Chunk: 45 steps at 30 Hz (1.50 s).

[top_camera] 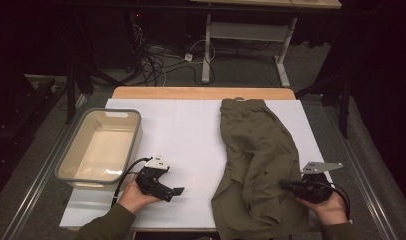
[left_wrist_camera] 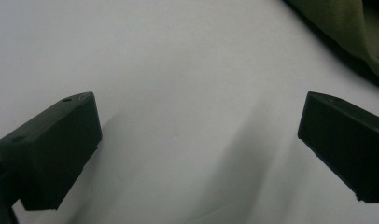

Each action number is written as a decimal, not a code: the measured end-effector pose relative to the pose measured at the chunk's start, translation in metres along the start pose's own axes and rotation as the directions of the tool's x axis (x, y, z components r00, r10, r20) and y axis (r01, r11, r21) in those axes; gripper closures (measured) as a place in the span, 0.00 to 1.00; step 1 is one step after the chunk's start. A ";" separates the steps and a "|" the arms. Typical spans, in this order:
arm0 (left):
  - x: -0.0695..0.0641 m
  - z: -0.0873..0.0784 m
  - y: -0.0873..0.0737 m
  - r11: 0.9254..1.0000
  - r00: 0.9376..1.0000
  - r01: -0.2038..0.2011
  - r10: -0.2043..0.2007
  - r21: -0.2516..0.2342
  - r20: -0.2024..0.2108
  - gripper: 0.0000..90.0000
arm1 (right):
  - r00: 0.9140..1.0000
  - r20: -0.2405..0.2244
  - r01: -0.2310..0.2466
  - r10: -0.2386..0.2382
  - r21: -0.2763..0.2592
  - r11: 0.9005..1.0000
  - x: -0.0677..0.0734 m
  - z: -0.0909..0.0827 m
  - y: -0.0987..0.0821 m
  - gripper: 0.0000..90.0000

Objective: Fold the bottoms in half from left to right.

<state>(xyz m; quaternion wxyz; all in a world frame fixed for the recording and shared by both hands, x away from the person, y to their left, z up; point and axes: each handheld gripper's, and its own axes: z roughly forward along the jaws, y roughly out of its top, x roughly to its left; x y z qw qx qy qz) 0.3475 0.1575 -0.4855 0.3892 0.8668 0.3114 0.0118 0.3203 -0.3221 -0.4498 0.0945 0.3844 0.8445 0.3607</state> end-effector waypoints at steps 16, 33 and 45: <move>-0.016 0.002 0.024 0.999 0.997 -0.022 0.024 -0.029 0.069 0.05 | 0.999 0.036 0.013 -0.008 -0.151 0.988 -0.005 0.000 0.025 0.54; -0.056 0.047 0.096 0.984 0.968 -0.174 0.176 -0.030 0.179 0.57 | 0.997 0.075 -0.024 0.036 -0.155 0.988 -0.021 0.013 0.036 0.52; -0.073 0.088 0.116 0.967 0.954 -0.254 0.247 0.019 0.168 0.62 | 0.996 0.078 -0.037 0.049 -0.151 0.988 -0.022 0.013 0.033 0.52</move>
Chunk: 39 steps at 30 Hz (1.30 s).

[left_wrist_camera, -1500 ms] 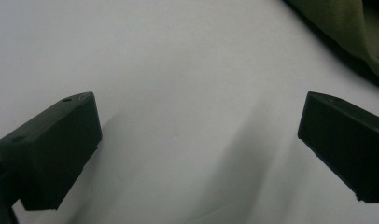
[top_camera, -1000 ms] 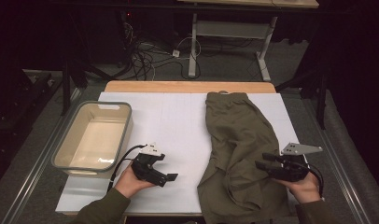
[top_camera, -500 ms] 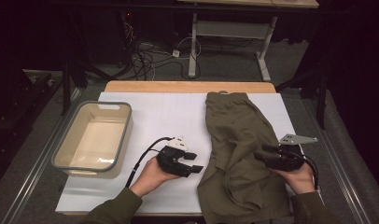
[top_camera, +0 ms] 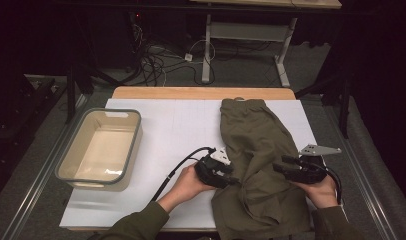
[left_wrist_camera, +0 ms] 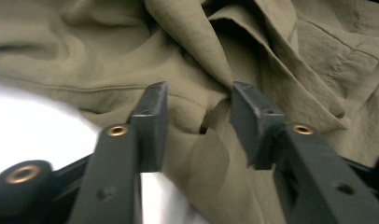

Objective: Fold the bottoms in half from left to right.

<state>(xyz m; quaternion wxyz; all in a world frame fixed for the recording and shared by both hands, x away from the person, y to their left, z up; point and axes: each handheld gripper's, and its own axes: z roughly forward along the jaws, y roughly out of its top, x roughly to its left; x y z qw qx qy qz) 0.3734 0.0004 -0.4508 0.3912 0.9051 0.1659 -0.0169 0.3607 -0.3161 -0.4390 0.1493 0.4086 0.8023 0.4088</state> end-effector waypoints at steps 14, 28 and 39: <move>0.004 0.007 -0.003 1.000 1.000 -0.007 0.007 0.014 -0.024 0.92 | 1.000 -0.002 0.000 0.000 -0.001 1.000 0.000 0.000 -0.001 0.52; 0.024 -0.042 -0.024 0.998 0.997 0.068 -0.069 -0.017 -0.039 0.92 | 1.000 0.005 -0.004 0.004 -0.017 1.000 -0.001 -0.005 -0.002 0.52; 0.047 -0.061 -0.052 0.985 0.983 0.159 -0.152 0.068 -0.103 0.92 | 1.000 0.014 -0.004 0.004 -0.010 1.000 -0.002 -0.004 -0.004 0.52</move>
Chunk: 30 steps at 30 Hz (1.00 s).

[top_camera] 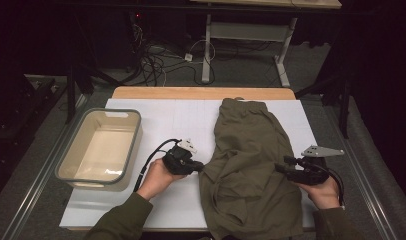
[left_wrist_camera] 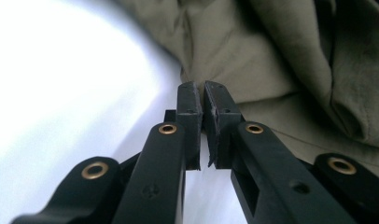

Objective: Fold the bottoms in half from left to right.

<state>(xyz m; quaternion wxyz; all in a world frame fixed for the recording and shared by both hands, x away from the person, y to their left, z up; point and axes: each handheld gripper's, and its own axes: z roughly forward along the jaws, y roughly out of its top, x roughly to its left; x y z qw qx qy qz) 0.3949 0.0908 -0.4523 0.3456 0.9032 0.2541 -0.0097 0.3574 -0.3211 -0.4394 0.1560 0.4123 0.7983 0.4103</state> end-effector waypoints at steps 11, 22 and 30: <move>0.006 -0.011 -0.006 0.996 0.998 0.064 -0.063 -0.063 0.020 0.57 | 0.998 0.051 -0.048 0.047 0.014 0.999 -0.019 0.008 0.006 0.59; 0.004 -0.007 -0.006 0.997 0.998 0.061 -0.060 -0.057 0.019 0.44 | 0.992 0.068 -0.113 0.106 0.118 0.986 -0.035 0.053 0.025 0.73; 0.002 -0.005 -0.005 0.997 0.998 0.052 -0.051 -0.055 0.021 0.45 | 0.996 0.077 -0.063 0.055 0.119 0.991 -0.032 0.046 0.025 0.97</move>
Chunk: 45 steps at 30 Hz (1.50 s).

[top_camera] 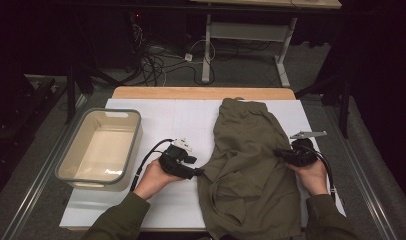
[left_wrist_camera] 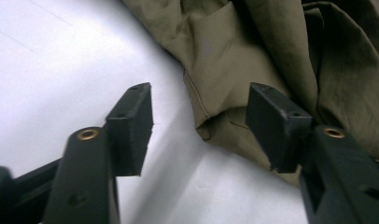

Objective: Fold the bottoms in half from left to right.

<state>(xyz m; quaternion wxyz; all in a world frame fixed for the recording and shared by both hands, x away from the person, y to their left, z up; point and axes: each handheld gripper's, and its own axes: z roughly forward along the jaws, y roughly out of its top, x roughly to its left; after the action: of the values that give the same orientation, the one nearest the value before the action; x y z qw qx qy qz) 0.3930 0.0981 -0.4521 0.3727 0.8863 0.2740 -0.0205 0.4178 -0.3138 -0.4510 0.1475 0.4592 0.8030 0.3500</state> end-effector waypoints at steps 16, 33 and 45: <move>-0.004 0.015 0.008 1.000 1.000 0.005 -0.006 0.028 0.029 0.81 | 0.999 0.020 -0.034 0.035 -0.036 0.999 -0.014 -0.013 -0.004 0.96; 0.003 0.010 -0.002 0.994 1.000 -0.018 0.018 0.105 0.002 0.68 | 0.991 0.120 -0.065 0.061 0.031 0.997 -0.035 -0.011 -0.020 0.73; -0.002 0.019 -0.003 0.990 0.999 -0.043 0.040 0.133 0.027 0.85 | 0.995 0.072 -0.065 0.062 0.042 0.997 -0.023 -0.013 -0.026 0.91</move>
<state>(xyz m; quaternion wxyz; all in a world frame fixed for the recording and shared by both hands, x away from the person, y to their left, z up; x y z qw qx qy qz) 0.3928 0.0859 -0.4669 0.3161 0.9145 0.2489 -0.0417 0.4067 -0.3475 -0.4623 0.1545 0.4998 0.7899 0.3200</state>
